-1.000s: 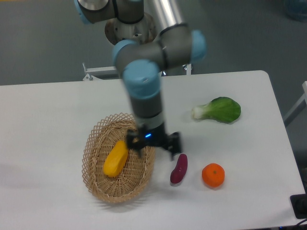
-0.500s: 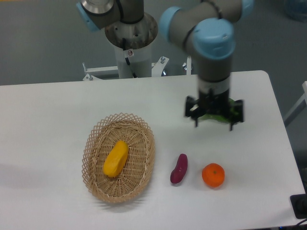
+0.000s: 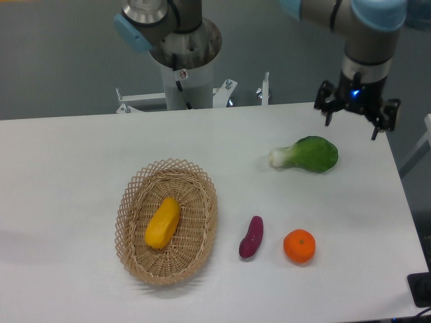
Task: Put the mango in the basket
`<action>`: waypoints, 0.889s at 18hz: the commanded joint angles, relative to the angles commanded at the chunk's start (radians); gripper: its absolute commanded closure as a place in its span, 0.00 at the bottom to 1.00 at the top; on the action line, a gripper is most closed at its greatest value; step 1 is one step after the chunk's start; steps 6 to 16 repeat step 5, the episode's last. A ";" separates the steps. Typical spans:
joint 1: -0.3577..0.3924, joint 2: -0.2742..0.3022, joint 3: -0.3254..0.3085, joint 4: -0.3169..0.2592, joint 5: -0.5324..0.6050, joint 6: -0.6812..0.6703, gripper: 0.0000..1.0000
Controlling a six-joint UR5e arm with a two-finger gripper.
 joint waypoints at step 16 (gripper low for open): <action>0.008 0.000 0.000 0.000 -0.003 0.000 0.00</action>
